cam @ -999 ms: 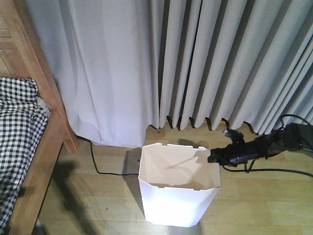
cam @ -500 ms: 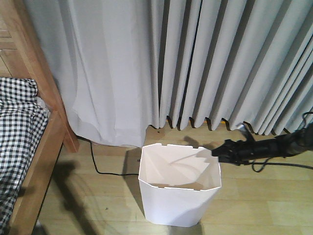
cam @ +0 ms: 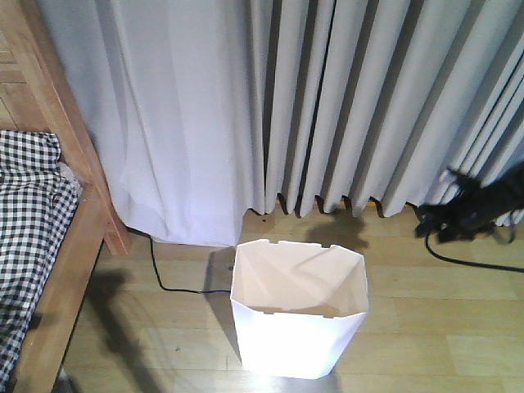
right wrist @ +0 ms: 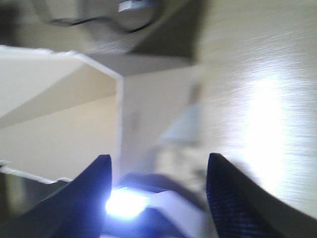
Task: Move trash bin to bedside with robot
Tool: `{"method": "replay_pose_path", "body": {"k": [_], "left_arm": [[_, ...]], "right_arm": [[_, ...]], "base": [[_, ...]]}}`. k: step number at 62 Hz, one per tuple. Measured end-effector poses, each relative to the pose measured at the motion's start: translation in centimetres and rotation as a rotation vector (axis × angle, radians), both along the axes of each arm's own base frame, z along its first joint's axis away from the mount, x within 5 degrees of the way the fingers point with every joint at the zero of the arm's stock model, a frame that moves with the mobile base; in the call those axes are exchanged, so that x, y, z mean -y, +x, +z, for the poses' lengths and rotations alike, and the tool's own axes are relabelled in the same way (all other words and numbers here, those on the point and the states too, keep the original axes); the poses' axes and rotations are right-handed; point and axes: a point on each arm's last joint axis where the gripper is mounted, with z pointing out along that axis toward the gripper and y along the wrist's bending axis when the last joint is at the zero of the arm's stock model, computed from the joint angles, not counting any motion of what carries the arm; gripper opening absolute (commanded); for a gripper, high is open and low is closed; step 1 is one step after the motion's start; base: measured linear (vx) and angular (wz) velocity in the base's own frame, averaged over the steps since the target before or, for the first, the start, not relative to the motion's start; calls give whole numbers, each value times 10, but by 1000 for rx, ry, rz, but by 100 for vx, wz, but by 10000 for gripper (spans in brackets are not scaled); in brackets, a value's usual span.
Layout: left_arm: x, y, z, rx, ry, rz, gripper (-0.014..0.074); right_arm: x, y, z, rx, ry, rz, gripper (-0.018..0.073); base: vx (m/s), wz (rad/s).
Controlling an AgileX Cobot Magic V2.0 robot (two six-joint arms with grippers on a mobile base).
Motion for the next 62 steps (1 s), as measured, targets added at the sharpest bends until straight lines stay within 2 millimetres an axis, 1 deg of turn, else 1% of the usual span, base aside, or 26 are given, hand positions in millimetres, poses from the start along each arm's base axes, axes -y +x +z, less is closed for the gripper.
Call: {"method": "replay_pose_path", "body": {"k": [3, 4, 9, 11, 17, 22, 25, 28, 31, 33, 37, 42, 46, 52, 62], "left_arm": [[0, 0, 0, 0, 0, 0, -6], [0, 0, 0, 0, 0, 0, -6], [0, 0, 0, 0, 0, 0, -6], [0, 0, 0, 0, 0, 0, -6], [0, 0, 0, 0, 0, 0, -6], [0, 0, 0, 0, 0, 0, -6], [0, 0, 0, 0, 0, 0, -6], [0, 0, 0, 0, 0, 0, -6], [0, 0, 0, 0, 0, 0, -6], [0, 0, 0, 0, 0, 0, -6], [0, 0, 0, 0, 0, 0, -6], [0, 0, 0, 0, 0, 0, -6], [0, 0, 0, 0, 0, 0, -6], [0, 0, 0, 0, 0, 0, -6], [0, 0, 0, 0, 0, 0, -6]], "right_arm": [[1, -3, 21, 39, -58, -31, 415], [-1, -7, 24, 41, -68, -35, 415], [0, -19, 62, 131, -152, -81, 415], [0, -23, 74, 159, -176, -88, 415], [-3, -41, 116, 247, -239, -108, 415], [-9, -56, 146, 301, -274, -102, 415], [-16, -65, 167, 343, -299, -80, 415], [-26, -75, 183, 373, -319, -47, 415], [-41, -83, 204, 425, -340, -4, 415], [-50, -89, 211, 446, -346, 19, 415], [-72, -101, 234, 517, -358, 71, 415], [-98, -118, 258, 602, -358, 130, 415], [-111, -133, 274, 665, -356, 147, 415], [-117, -160, 291, 734, -351, 124, 415], [-119, -211, 306, 854, -369, 77, 415]], "base": [[0, 0], [0, 0], [0, 0], [0, 0], [0, 0], [0, 0], [0, 0], [0, 0], [0, 0], [0, 0], [0, 0], [0, 0], [0, 0], [0, 0], [0, 0]]}}
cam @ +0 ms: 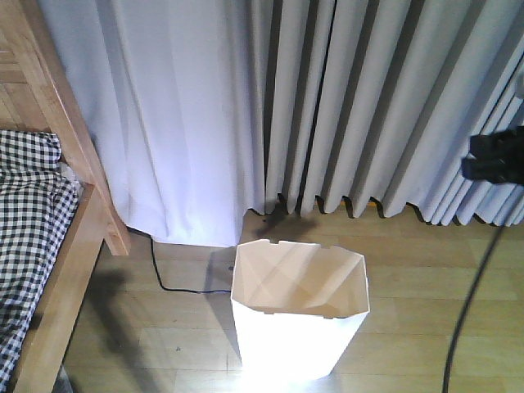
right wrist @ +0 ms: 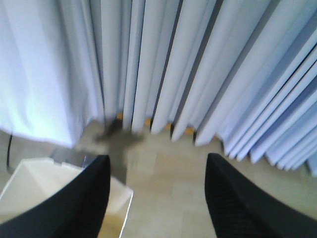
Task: Move trash bin to bedside with robot
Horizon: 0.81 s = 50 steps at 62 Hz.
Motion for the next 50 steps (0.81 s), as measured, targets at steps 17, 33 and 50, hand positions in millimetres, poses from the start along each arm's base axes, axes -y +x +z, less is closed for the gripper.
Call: {"method": "replay_pose_path", "body": {"k": [17, 33, 50], "left_arm": [[0, 0, 0, 0, 0, 0, -6], [0, 0, 0, 0, 0, 0, -6], [0, 0, 0, 0, 0, 0, -6]], "right_arm": [[-5, -88, -8, 206, 21, -34, 415], [-10, -144, -4, 429, 22, -16, 415], [-14, -164, -1, 504, 66, 1, 404]], "base": [[0, 0], [0, 0], [0, 0]]}}
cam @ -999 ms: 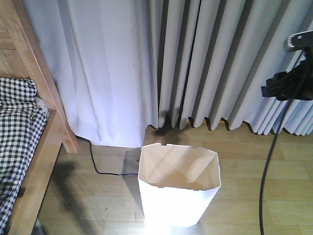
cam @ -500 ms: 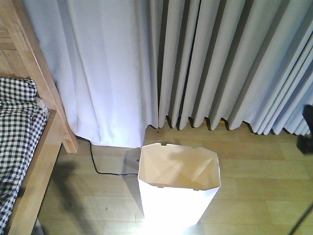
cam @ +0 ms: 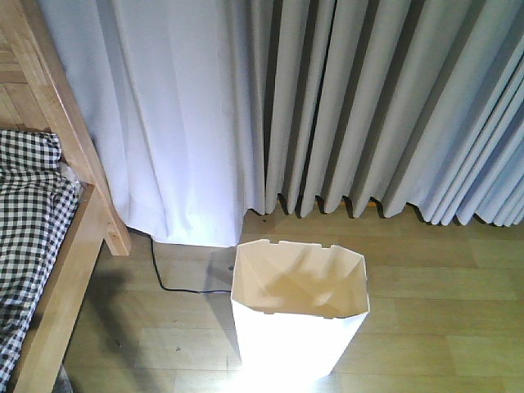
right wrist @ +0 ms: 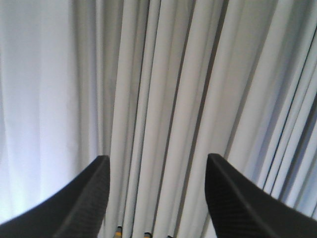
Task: Move trash bin to bedside with robot
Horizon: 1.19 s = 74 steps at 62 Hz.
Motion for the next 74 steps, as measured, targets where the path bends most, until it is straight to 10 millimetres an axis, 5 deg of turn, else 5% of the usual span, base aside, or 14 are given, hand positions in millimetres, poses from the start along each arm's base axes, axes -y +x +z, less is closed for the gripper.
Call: {"method": "replay_pose_path", "body": {"k": [7, 17, 55, 74], "left_arm": [[0, 0, 0, 0, 0, 0, -6], [0, 0, 0, 0, 0, 0, -6], [0, 0, 0, 0, 0, 0, -6], [0, 0, 0, 0, 0, 0, -6]], "right_arm": [[0, 0, -1, -7, 5, 4, 305], [0, 0, -1, -7, 6, 5, -20], [0, 0, -1, -7, 7, 3, -11], [11, -3, -48, 96, 4, -124, -11]], "base": [[0, 0], [0, 0], [0, 0], [0, 0]]}}
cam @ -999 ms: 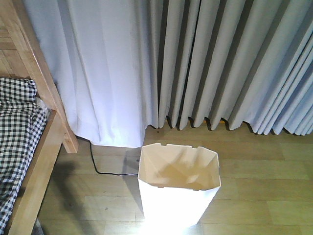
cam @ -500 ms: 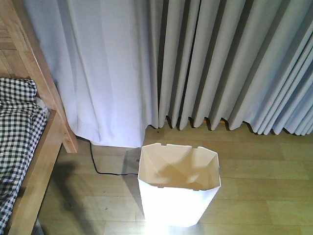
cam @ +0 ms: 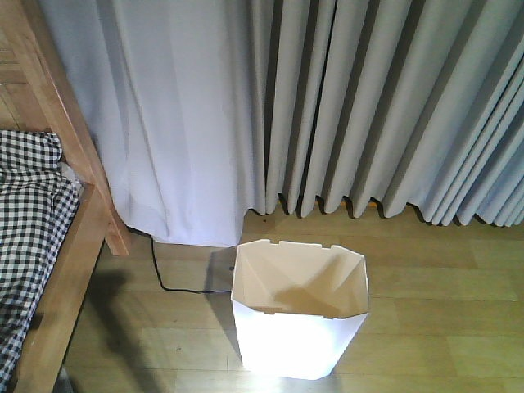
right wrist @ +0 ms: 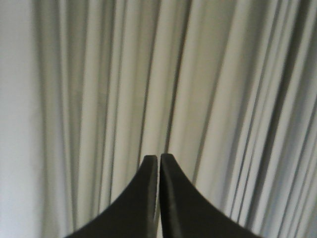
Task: Move trash bin to bedside with robot
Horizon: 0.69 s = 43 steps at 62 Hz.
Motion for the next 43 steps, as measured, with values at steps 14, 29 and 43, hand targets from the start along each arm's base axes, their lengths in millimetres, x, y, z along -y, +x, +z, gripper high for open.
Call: {"method": "replay_pose_path", "body": {"k": [14, 29, 43], "left_arm": [[0, 0, 0, 0, 0, 0, -6], [0, 0, 0, 0, 0, 0, -6], [0, 0, 0, 0, 0, 0, -6]], "right_arm": [[-1, 4, -37, -66, 27, 35, -11], [-3, 4, -37, -64, 50, 69, -11], [-2, 4, -37, -62, 97, 51, -11]], "base": [[0, 0], [0, 0], [0, 0]]}}
